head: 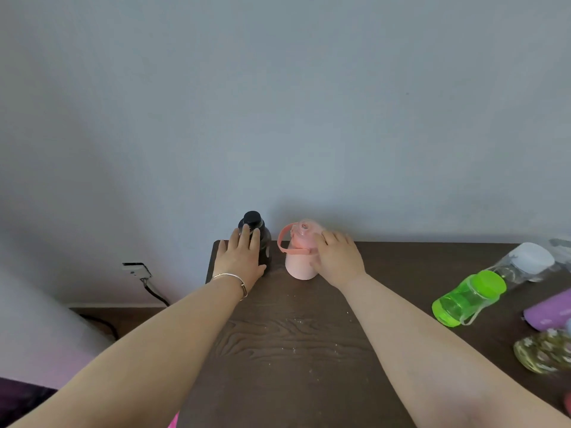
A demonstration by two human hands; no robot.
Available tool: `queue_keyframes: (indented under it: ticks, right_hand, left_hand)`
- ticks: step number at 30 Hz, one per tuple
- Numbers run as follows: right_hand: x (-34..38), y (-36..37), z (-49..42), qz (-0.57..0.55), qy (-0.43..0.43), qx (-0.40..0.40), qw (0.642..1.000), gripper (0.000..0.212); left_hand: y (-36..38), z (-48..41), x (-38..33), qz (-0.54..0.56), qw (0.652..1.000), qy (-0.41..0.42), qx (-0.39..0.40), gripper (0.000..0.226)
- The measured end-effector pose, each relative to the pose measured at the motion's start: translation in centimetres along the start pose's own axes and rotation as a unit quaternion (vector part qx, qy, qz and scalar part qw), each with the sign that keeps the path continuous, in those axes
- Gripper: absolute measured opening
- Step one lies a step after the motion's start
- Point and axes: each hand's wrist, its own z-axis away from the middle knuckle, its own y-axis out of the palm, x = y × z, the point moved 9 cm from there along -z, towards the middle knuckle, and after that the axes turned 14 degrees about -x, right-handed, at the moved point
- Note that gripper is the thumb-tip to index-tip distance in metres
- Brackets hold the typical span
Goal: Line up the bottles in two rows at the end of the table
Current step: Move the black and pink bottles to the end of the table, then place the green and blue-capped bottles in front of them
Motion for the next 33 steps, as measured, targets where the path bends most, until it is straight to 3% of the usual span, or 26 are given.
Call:
queue_keyframes:
  ticks: [12, 26, 33]
  right_hand:
    - [-5.2, -5.2, 8.5, 0.036, 0.024, -0.039, 0.998, 0.070]
    - [-24.5, -7.7, 22.0, 0.019, 0.089, -0.019, 0.996, 0.073]
    - [-33.1, -9.1, 26.8, 0.017, 0.109, -0.038, 0.993, 0.072]
  left_hand:
    - [-5.0, 3.2, -8.5, -0.053, 0.994, 0.086, -0.038, 0.079]
    - [-4.6, 6.4, -32.7, -0.042, 0.990, 0.134, -0.020, 0.078]
    - [-4.0, 7.1, -40.7, -0.030, 0.993, 0.112, -0.006, 0.081]
